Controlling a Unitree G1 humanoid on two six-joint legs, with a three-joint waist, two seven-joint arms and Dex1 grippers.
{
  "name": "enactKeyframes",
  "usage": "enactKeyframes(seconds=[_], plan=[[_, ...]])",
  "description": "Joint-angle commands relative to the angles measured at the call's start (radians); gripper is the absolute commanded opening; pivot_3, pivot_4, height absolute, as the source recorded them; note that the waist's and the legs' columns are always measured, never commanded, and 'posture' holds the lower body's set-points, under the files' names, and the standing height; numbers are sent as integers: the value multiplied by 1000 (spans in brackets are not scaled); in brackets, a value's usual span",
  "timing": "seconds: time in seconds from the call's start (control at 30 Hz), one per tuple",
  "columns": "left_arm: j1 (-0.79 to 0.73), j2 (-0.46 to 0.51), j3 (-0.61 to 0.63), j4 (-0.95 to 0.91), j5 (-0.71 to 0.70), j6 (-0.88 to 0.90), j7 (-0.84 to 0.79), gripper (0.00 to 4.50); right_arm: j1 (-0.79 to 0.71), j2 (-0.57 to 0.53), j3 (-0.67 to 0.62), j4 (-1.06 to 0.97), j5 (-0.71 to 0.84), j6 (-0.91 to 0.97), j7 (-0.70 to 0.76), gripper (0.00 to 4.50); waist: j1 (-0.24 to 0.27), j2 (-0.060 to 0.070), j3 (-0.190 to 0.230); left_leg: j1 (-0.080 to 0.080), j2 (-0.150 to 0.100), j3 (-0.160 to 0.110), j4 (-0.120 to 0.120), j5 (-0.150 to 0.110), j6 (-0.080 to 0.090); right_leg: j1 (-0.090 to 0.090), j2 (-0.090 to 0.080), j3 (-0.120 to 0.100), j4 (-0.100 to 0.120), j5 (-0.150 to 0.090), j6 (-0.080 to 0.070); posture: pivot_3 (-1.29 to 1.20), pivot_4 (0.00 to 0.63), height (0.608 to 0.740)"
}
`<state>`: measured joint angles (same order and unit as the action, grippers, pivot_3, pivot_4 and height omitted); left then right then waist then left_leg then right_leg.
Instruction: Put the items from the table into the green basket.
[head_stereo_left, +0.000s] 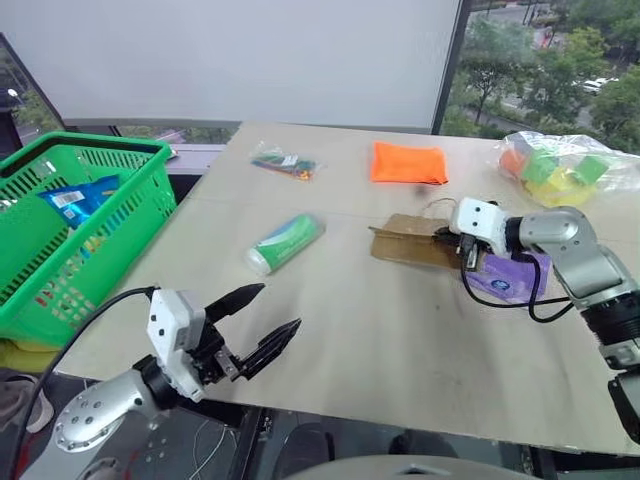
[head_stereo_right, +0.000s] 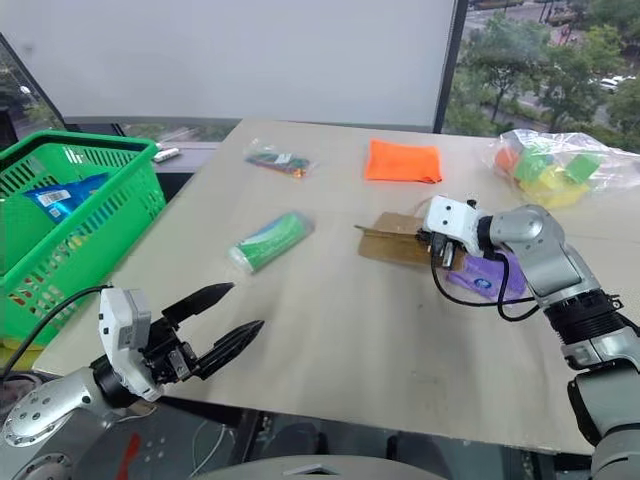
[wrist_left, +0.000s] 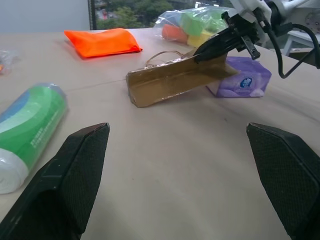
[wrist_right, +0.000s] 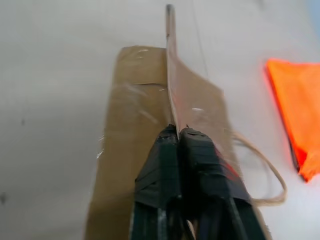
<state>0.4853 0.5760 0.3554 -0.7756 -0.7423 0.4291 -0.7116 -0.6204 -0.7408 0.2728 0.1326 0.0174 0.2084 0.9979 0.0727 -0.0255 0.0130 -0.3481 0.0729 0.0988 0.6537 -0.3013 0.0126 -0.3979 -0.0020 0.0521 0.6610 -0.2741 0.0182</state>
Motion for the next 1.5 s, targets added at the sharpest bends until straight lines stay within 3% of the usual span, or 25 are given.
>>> enactKeyframes(seconds=[0.03, 0.3, 0.47, 0.6, 0.83, 1.0, 1.23, 1.5], plan=[[-37, -4, -15, 1, 2, -21, 8, 4500, -30, -16, -131, -97, 46, 44, -46, 47, -1, 0, 0, -1, 0, 0, 0, 0, 0, -1, 0, 0, 0, 0, 0, 173, 0, 740], [-148, 0, -73, 76, 16, -10, 1, 4500, 29, 33, -267, -358, 204, 278, -117, 47, -12, 2, 0, -2, 0, 0, 0, 0, 0, -4, 1, 0, 1, 1, 1, 96, 0, 740], [-174, 7, -93, 101, 16, -8, -12, 4500, 18, 155, -171, -442, 194, 347, -216, 47, -37, 2, 0, -5, 0, 0, 0, 0, 0, -6, 0, 1, 1, 1, 2, 72, 0, 740], [-178, 10, -92, 108, 15, -9, -12, 4500, -56, 268, -94, -294, 93, 305, -324, 47, -60, 2, 0, -5, 0, 0, 0, 0, -1, -7, 1, 0, 3, 1, 2, 83, 0, 740], [-116, -4, -59, 69, 15, -21, 18, 4500, -231, 387, -49, 161, -64, 95, -484, 47, -58, 2, 0, -13, 0, 2, 1, 3, -5, -13, 0, 0, 3, 2, 2, 145, 0, 740], [-63, -23, -55, 27, 21, -33, 46, 4500, -340, 410, -68, 386, -109, -10, -533, 47, -56, 2, 0, -16, 0, 3, 0, 3, -6, -15, 0, -2, 2, 2, 2, 203, 0, 740], [-19, -41, -59, 18, 31, -57, 61, 4500, -390, 315, -131, 509, -118, -69, -539, 47, -25, 3, 0, -16, 0, 2, 0, 3, -6, -15, -1, -2, 2, 2, 2, 191, 0, 740], [-113, -22, -96, 77, 75, -43, 68, 4500, -512, 468, -83, 906, -178, -199, -574, 47, -53, 5, -1, -13, 0, 3, 0, 3, -6, -15, 2, 0, 6, 2, 1, 168, 0, 740]])
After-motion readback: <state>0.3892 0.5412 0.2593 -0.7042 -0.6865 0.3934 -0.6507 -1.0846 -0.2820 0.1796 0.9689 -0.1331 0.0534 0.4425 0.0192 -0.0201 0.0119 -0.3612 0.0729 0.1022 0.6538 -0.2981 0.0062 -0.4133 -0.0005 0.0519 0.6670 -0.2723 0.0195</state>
